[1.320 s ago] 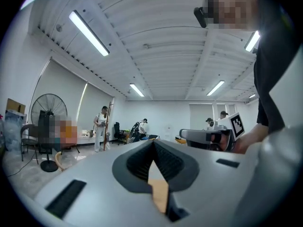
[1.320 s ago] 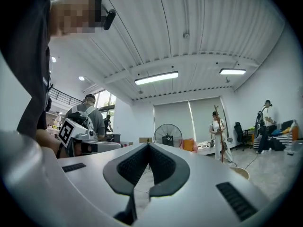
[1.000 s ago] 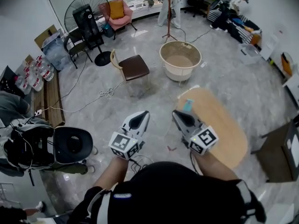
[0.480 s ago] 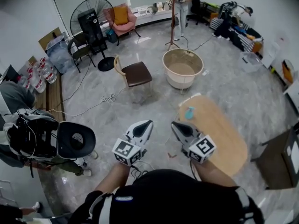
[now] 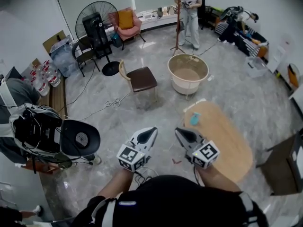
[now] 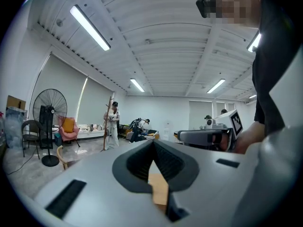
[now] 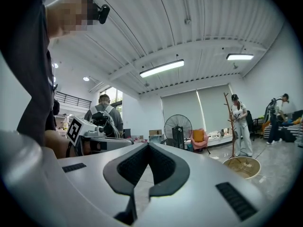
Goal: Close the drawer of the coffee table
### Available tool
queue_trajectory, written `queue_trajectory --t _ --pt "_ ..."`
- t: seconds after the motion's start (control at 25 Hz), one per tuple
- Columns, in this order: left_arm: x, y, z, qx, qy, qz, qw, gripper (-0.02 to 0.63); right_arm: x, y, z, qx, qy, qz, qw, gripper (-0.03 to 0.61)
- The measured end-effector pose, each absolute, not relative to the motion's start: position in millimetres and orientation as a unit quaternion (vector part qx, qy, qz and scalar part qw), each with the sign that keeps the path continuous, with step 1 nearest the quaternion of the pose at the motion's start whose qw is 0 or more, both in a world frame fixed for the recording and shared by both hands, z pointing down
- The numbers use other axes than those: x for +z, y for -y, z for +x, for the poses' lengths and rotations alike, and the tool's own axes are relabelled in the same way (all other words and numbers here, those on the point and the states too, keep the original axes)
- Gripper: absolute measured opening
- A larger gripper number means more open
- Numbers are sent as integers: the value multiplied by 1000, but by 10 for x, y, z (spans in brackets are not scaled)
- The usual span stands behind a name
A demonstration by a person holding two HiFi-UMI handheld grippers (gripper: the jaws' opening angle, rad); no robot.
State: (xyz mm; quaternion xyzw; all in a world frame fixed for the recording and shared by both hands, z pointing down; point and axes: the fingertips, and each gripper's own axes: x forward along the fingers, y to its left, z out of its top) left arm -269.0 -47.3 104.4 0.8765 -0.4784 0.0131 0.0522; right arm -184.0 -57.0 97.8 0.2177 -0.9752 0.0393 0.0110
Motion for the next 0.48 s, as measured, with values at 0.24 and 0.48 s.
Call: queue_trajectory --t 0.24,0.48 --pt "1174 557 -2767 16 476 877 59 8 1082 680 -1944 39 976 216 11 9" --pt "1137 647 -2867 19 476 878 43 8 977 782 -2043 20 978 209 8 9"
